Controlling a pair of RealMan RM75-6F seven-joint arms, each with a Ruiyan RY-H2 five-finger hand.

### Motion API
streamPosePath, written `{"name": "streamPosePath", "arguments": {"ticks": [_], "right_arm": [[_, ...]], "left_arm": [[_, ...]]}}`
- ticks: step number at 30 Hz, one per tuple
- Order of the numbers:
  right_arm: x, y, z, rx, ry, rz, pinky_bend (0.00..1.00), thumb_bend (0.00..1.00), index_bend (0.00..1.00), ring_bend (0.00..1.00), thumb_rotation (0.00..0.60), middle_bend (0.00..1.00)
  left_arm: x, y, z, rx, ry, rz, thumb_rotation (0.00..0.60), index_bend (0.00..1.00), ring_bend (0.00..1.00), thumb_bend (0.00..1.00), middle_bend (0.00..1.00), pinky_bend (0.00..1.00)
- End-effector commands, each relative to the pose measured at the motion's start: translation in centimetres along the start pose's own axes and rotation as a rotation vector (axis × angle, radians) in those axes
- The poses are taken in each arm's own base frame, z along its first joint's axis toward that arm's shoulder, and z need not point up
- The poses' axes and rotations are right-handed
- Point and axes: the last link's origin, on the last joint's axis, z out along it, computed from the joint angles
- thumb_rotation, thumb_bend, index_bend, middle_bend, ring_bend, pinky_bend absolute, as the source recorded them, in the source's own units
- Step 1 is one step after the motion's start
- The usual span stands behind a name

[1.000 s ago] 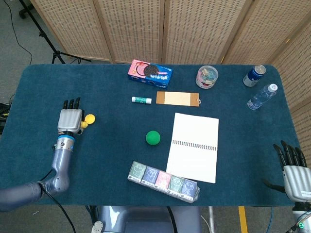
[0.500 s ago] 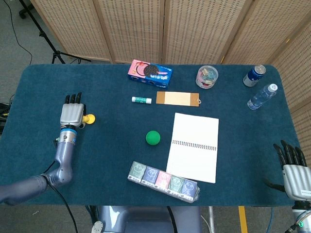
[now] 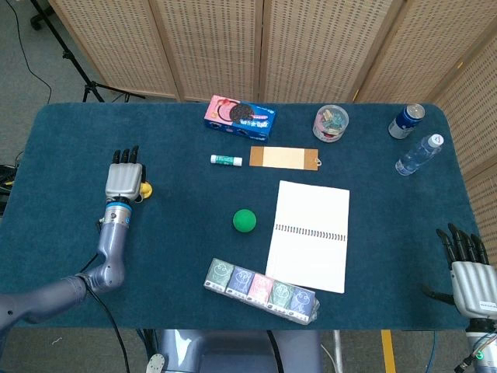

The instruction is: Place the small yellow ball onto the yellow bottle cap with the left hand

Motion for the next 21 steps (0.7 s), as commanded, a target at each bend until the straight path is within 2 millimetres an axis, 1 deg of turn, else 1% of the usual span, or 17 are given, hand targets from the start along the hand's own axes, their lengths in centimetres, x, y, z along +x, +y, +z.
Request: {"name": "streamPosePath", "arguments": {"ticks": [1, 12, 15, 18, 21], "right_arm": [[0.00, 0.04, 0.04, -0.002, 0.000, 0.000, 0.00, 0.00, 0.03, 0.00, 0.600, 0.00], [-0.13, 0.01, 0.19, -0.007, -0.004, -0.003, 0.00, 0.00, 0.03, 0.00, 0.600, 0.00], [-0.11, -0.02, 0.16, -0.005, -0.001, -0.004, 0.00, 0.00, 0.03, 0.00, 0.600, 0.00], [-0.11, 0.00, 0.15, -0.006, 0.001, -0.003, 0.00, 0.00, 0.03, 0.00, 0.600, 0.00], [-0.10, 0.00, 0.16, -0.006, 0.003, -0.002, 0.00, 0.00, 0.03, 0.00, 0.600, 0.00]], "left_arm": [[-0.15, 0.12, 0.15, 0.000, -0.004, 0.006, 0.600, 0.60, 0.00, 0.27, 0.00, 0.00], [-0.99, -0.15, 0.46, 0.013, -0.030, 0.013, 0.600, 0.60, 0.00, 0.27, 0.00, 0.00], [-1.08, -0.14, 0.50, 0.015, -0.034, 0.014, 0.600, 0.60, 0.00, 0.25, 0.00, 0.00], [-0.91, -0.13, 0.52, 0.015, -0.027, 0.013, 0.600, 0.55, 0.00, 0.23, 0.00, 0.00], [-0.70, -0.18, 0.53, 0.017, -0.017, 0.009, 0.600, 0.46, 0.00, 0.21, 0.00, 0.00]]}}
